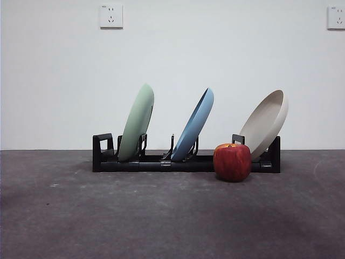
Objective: Take the green plate from the plate rack,put the plate on the table,take the apple from the table,put the apple in the plate
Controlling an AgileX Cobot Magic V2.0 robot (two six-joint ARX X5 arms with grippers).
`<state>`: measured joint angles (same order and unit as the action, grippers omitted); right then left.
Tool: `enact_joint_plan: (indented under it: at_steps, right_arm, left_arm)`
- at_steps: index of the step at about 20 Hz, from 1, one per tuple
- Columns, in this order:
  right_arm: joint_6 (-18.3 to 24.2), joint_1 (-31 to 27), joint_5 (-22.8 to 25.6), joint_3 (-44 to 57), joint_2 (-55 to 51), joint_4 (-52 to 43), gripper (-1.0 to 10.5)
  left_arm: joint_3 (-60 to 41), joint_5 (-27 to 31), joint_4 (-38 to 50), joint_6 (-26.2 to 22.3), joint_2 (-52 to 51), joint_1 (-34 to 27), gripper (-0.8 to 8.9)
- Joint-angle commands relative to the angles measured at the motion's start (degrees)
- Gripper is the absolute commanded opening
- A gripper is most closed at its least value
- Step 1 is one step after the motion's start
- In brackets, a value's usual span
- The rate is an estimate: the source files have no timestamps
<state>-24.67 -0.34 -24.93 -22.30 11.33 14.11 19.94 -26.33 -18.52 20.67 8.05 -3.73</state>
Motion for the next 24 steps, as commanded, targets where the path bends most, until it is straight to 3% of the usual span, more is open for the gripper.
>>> enact_joint_plan:
  at_steps: [1, 4, 8, 14, 19, 24]
  right_arm:
    - [6.27, 0.09, -4.02, -6.40, 4.72, 5.88, -0.1]
    - [12.94, 0.11, -7.98, -13.40, 10.32, 14.62, -0.1]
    - [23.82, 0.61, -8.20, -22.56, 17.97, 28.57, -0.1]
    - [35.17, 2.80, -8.04, -32.74, 27.61, 46.12, -0.1]
    - [37.24, 5.57, -7.74, -35.54, 31.04, 51.41, -0.1]
    - [37.42, 6.47, -7.72, -35.56, 31.41, 51.36, 0.1]
  left_arm:
    - [3.48, -4.90, -1.09, -0.46, 3.98, -0.02, -0.06]
    - [7.69, -9.81, -3.78, -3.43, 8.74, -0.02, -0.06]
    - [13.31, -16.17, -8.66, -8.41, 14.49, -0.02, -0.07]
    - [21.22, -19.45, -19.82, -18.01, 21.33, 0.00, -0.07]
    - [26.58, -19.39, -30.42, -27.26, 25.07, 0.44, -0.07]
    - [28.13, -18.71, -32.28, -28.26, 25.90, 1.79, 0.01]
